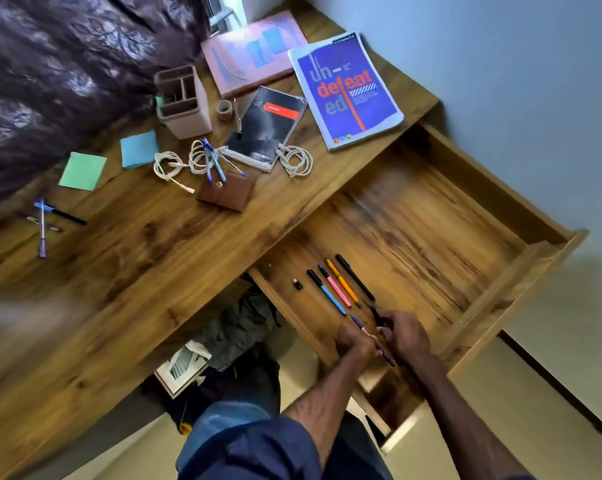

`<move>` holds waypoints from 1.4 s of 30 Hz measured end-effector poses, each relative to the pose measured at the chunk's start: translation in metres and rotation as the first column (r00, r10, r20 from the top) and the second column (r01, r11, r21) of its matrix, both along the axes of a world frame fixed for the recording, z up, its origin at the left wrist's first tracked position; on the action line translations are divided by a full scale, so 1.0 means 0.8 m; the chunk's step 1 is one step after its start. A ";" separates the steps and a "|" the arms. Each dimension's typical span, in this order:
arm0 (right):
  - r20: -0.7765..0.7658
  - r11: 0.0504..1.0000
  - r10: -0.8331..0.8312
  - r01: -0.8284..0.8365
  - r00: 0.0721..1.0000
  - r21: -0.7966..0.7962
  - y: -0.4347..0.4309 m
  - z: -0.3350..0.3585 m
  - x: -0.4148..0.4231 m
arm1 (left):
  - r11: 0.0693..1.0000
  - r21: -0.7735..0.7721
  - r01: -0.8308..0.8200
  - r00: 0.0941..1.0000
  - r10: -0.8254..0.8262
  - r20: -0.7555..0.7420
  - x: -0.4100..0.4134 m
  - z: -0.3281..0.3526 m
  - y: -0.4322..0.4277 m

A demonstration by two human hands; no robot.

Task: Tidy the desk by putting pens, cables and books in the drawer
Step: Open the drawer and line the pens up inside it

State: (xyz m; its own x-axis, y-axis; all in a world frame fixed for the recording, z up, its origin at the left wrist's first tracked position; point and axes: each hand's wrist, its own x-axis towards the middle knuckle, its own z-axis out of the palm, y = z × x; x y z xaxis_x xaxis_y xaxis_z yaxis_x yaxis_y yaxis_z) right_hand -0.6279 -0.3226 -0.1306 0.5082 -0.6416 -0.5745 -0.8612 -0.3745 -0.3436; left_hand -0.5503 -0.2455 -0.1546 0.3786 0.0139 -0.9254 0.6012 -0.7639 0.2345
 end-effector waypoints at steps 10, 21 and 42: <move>-0.036 0.997 0.065 -0.063 0.997 0.045 0.005 -0.023 0.009 | 0.987 0.107 0.120 0.986 -0.131 0.107 -0.011 -0.058 0.024; -0.052 0.994 0.103 -0.100 0.993 0.050 0.010 -0.024 0.008 | 0.965 0.152 0.215 0.962 -0.236 0.135 -0.011 -0.087 0.025; -0.044 0.993 0.115 -0.114 0.992 0.022 0.015 -0.019 0.007 | 0.966 0.078 0.245 0.964 -0.252 0.087 -0.002 -0.036 0.021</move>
State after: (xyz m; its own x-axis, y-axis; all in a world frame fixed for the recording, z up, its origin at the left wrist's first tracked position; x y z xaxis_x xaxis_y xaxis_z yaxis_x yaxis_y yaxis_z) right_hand -0.6220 -0.3109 -0.1460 0.5507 -0.5693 -0.6104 -0.8280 -0.4649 -0.3135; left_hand -0.5516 -0.2290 -0.1836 0.4645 -0.0319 -0.8850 0.3678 -0.9022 0.2255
